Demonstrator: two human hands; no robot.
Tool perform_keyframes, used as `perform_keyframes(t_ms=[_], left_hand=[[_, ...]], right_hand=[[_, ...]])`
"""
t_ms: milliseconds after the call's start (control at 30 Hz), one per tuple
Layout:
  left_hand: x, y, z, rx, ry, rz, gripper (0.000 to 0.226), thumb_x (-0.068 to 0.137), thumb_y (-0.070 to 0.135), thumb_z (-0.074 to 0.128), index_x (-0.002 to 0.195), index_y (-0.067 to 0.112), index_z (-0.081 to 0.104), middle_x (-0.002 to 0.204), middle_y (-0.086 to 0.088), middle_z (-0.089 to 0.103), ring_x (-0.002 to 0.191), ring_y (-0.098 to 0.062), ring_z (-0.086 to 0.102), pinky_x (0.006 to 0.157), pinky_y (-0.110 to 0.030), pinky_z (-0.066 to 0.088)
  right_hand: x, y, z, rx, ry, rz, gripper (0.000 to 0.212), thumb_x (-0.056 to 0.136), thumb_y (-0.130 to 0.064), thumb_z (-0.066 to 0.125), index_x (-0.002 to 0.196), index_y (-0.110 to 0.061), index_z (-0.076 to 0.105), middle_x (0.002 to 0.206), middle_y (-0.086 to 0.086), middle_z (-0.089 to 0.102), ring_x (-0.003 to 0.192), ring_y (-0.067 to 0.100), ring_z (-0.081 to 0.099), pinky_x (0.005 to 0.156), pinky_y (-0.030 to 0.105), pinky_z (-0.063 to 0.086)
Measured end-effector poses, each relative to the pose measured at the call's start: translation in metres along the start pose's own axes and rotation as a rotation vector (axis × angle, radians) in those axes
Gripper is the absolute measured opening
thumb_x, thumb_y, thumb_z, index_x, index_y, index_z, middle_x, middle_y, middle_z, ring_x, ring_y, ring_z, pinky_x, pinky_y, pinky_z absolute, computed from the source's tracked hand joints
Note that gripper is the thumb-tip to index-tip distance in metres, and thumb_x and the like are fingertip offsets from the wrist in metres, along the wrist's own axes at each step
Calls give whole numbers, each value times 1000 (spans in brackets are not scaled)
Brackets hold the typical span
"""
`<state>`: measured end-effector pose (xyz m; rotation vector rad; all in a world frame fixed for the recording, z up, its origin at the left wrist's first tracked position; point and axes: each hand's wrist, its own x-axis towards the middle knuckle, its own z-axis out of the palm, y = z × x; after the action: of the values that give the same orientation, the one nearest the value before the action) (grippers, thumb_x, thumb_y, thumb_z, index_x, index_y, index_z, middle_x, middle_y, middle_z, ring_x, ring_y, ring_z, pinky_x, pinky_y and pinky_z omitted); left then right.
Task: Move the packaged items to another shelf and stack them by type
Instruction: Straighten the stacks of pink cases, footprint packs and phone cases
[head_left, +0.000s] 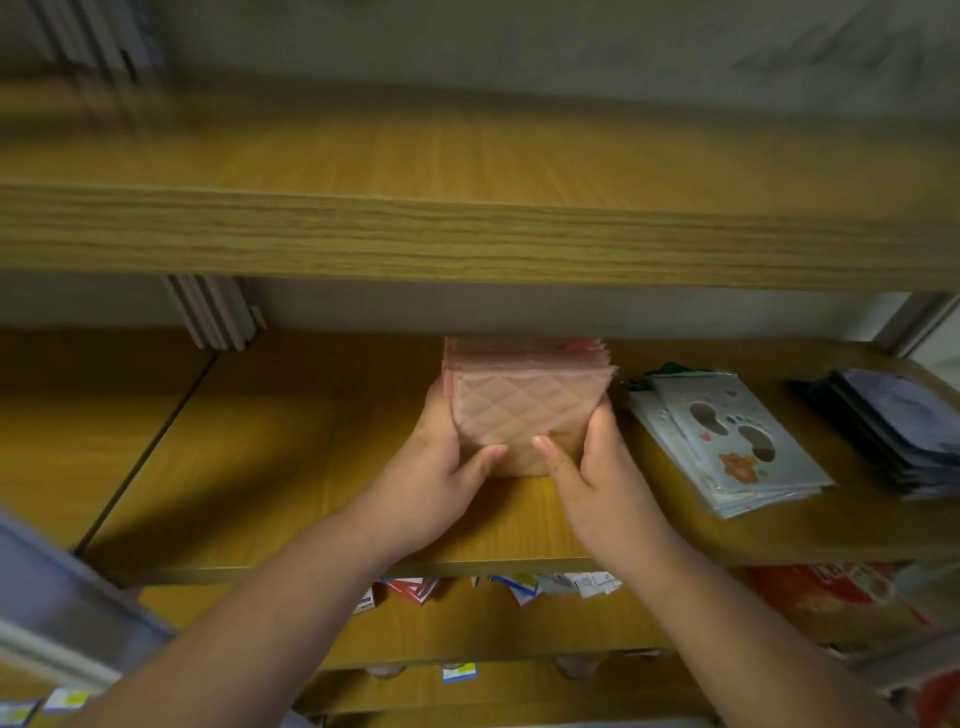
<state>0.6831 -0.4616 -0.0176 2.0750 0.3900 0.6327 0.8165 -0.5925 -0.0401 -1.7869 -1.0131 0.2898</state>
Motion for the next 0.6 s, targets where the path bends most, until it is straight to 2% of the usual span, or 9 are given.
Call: perform_keyframes(t_ms=[67, 133, 200, 267, 367, 433, 500, 600], left_hand=[[-1, 0, 2, 27, 19, 0, 75, 91, 12, 70, 142, 38, 21, 142, 7, 45, 133, 7, 40, 108, -11, 28], [0, 0, 1, 102, 40, -74, 68, 91, 22, 70, 143, 34, 28, 134, 6, 42, 124, 0, 45, 103, -15, 31], [4, 0, -3, 138, 66, -188, 56, 90, 38, 69, 137, 32, 39, 124, 3, 40, 108, 0, 46, 95, -19, 32], [8, -1, -7, 117, 84, -273, 43, 87, 50, 68, 124, 31, 52, 119, 2, 48, 104, -8, 52, 93, -29, 42], [12, 0, -11, 131, 90, -422, 36, 84, 51, 70, 110, 27, 62, 113, -4, 63, 99, -21, 63, 93, -43, 53], [11, 0, -12, 196, 74, -489, 40, 83, 52, 69, 109, 23, 64, 109, -5, 65, 96, -22, 65, 89, -43, 55], [8, 1, -12, 264, 61, -520, 41, 83, 53, 66, 107, 20, 65, 105, -5, 67, 94, -25, 65, 86, -44, 55], [6, 2, -7, 384, 56, -515, 39, 86, 48, 62, 112, 19, 65, 104, -5, 66, 97, -27, 62, 87, -44, 54]], right_hand=[[2, 1, -1, -37, 42, -14, 61, 94, -32, 63, 148, -31, 33, 142, -12, 54, 131, -1, 48, 109, 32, 43], [7, -3, -3, -51, 69, 2, 56, 90, -36, 66, 142, -34, 43, 133, -14, 61, 122, 0, 56, 100, 30, 48], [14, -9, -7, 9, 66, 80, 45, 84, -46, 68, 127, -38, 56, 116, -16, 71, 104, -1, 66, 85, 29, 54], [22, -15, -10, 80, 24, 214, 40, 79, -55, 67, 113, -35, 65, 101, -13, 75, 91, 6, 72, 77, 33, 58], [31, -19, -9, 59, -119, 374, 36, 82, -53, 67, 108, -28, 71, 98, -8, 77, 89, 15, 73, 83, 42, 60], [34, -19, -5, 10, -165, 392, 38, 82, -53, 67, 106, -24, 72, 100, -3, 76, 91, 19, 72, 87, 46, 59], [37, -19, -1, -55, -192, 417, 49, 78, -59, 64, 106, -20, 73, 103, 2, 75, 94, 22, 70, 89, 48, 57], [41, -18, 0, -148, -215, 437, 51, 78, -59, 65, 105, -16, 72, 100, 2, 74, 94, 23, 69, 88, 45, 57]])
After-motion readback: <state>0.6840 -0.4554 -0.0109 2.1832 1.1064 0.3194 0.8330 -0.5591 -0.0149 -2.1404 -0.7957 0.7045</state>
